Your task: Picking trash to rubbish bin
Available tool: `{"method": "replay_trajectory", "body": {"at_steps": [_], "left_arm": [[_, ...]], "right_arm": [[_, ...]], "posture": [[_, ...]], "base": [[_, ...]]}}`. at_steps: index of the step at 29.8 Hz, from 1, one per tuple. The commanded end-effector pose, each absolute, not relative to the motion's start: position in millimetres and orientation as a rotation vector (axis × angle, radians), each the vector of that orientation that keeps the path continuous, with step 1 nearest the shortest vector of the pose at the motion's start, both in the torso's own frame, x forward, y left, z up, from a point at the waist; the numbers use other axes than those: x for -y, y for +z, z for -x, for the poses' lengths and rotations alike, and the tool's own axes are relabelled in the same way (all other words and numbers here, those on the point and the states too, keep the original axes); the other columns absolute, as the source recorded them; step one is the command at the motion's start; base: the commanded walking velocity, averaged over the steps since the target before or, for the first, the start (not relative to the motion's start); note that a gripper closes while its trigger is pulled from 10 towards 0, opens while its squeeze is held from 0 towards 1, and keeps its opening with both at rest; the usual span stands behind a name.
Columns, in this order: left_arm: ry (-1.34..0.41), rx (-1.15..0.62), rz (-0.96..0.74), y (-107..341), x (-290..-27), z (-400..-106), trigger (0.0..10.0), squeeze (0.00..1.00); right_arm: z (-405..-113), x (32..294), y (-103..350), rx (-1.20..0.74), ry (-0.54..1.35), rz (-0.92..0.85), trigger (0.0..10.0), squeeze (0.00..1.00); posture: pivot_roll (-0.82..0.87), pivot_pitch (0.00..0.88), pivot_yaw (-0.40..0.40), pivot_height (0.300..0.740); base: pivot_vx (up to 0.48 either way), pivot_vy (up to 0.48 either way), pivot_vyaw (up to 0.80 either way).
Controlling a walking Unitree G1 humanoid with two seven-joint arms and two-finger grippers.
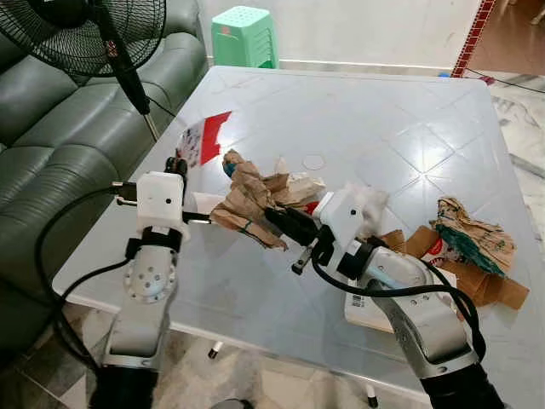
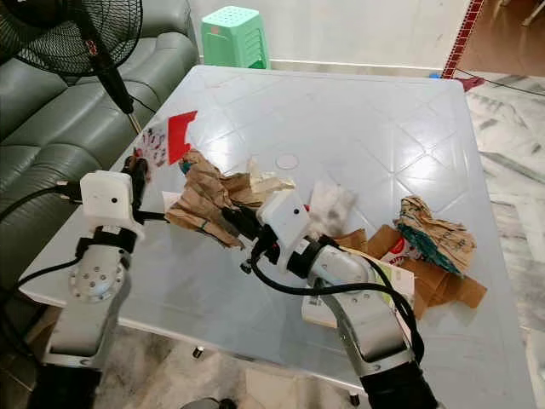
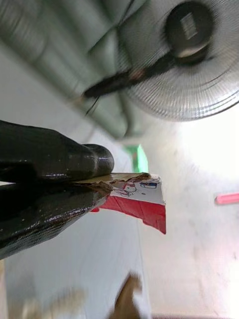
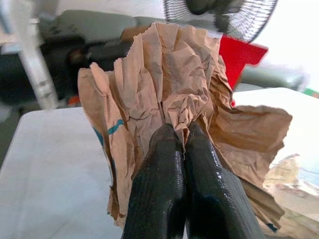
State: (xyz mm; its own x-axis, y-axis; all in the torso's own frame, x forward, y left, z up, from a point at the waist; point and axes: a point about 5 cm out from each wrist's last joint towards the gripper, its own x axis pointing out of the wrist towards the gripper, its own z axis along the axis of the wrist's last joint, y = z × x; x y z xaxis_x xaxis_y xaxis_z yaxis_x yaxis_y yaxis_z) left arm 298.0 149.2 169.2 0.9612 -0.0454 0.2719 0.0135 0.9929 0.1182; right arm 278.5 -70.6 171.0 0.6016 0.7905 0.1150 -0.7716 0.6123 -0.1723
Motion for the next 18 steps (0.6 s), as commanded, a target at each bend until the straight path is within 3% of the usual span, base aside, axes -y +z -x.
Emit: {"method": "replay_trajectory", "body": {"at_steps": [1,8,10,12,16,18], "left_arm": [[-0.068,0.258,-0.072,167,-143,-294,0.0,0.00],[-0.095,0.238,-0.019,162,-134,-292,0.1,0.00],[-0.109,0.234,-0.004,162,-131,-292,1.1,0.00],[-0.118,0.230,0.004,163,-131,-292,1.2,0.00],[-0.121,0.211,0.034,161,-131,-293,0.9,0.00],[-0.117,0.196,0.045,160,-132,-294,0.0,0.00]], "right_arm": [[-282,73,175,0.208,0.864,0.105,0.0,0.00],[-287,77,177,0.210,0.799,0.090,0.0,0.00],[-290,80,177,0.208,0.743,0.085,0.0,0.00],[-292,82,177,0.206,0.716,0.080,0.0,0.00],[-293,84,177,0.204,0.687,0.075,0.0,0.00],[-294,85,176,0.202,0.675,0.077,0.0,0.00]], "posture": [[0.00,0.079,0.052,0.740],[0.00,0.080,0.050,0.740],[-0.01,0.083,0.049,0.740],[-0.01,0.083,0.048,0.740],[-0.01,0.083,0.048,0.740],[-0.01,0.087,0.050,0.740]], "base": [[0.000,0.000,0.00],[0.000,0.000,0.00],[0.000,0.000,0.00],[0.000,0.000,0.00],[0.000,0.000,0.00],[0.000,0.000,0.00]]}}
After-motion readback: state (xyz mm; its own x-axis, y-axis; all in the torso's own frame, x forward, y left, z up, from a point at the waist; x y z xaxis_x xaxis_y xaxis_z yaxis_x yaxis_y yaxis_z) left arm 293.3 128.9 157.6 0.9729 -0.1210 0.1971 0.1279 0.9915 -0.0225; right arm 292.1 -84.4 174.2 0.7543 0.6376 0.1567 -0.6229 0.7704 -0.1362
